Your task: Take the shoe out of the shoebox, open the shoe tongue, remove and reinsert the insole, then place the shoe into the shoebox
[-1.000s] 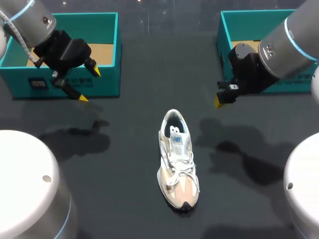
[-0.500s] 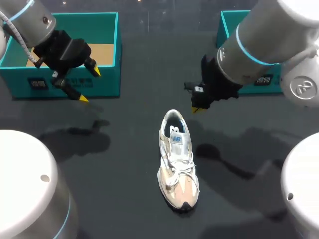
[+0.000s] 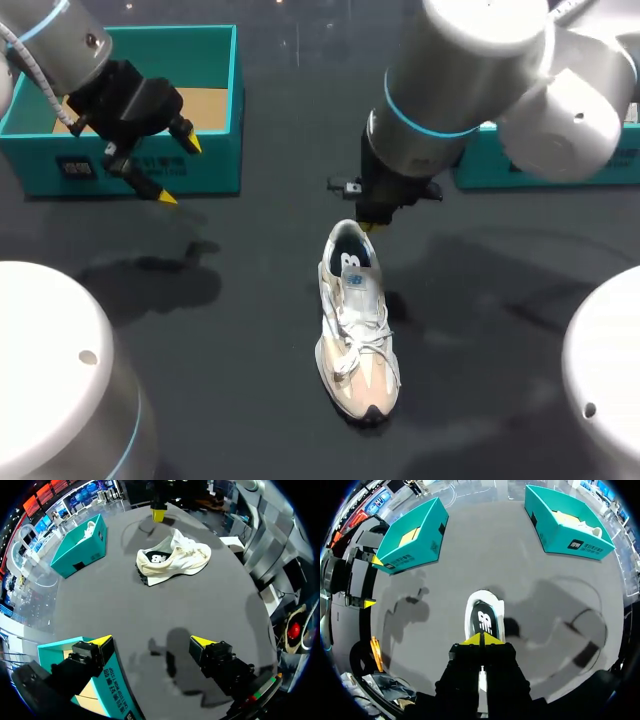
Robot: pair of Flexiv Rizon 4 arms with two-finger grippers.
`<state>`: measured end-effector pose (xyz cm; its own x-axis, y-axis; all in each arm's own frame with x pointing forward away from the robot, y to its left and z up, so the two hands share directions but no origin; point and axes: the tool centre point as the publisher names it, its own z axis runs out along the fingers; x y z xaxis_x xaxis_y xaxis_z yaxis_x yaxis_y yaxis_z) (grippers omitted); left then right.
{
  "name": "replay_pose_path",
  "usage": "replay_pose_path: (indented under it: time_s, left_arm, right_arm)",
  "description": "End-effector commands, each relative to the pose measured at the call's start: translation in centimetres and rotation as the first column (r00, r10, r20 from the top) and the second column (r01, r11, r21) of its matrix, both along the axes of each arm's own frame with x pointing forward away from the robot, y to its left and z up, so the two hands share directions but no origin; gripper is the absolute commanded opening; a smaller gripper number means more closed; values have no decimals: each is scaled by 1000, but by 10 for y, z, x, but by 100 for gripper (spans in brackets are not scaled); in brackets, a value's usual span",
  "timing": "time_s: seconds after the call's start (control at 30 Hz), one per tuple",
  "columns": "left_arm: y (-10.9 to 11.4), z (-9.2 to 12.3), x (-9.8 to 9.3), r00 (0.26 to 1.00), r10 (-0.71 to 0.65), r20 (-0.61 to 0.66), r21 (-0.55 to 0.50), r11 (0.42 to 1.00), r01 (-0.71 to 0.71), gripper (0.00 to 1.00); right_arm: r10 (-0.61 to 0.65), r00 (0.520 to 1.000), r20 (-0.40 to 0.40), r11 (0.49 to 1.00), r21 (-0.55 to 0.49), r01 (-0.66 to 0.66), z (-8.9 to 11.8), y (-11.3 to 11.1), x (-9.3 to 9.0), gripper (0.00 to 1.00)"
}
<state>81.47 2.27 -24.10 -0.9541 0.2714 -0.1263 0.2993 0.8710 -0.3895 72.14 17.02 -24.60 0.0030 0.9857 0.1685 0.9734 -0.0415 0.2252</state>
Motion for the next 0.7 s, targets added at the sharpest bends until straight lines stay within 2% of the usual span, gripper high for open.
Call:
replay_pose_path:
  time_s: [0.03,0.37,0.5,0.7]
  left_arm:
    - [1,0,-1,1000,0,1,2,1000,0,100]
    - [1,0,-1,1000,0,1,2,1000,0,100]
    - [1,0,-1,1000,0,1,2,1000,0,100]
    - [1,0,-1,1000,0,1,2,1000,0,100]
  right_arm:
    - [-55,998,35,975,-214,61,-14,22,-2,0]
    - [-55,998,35,975,-214,61,-14,22,-2,0]
    - [-60,996,66,969,-237,74,-33,24,4,0]
    - [-96,994,58,944,-312,110,-56,23,7,0]
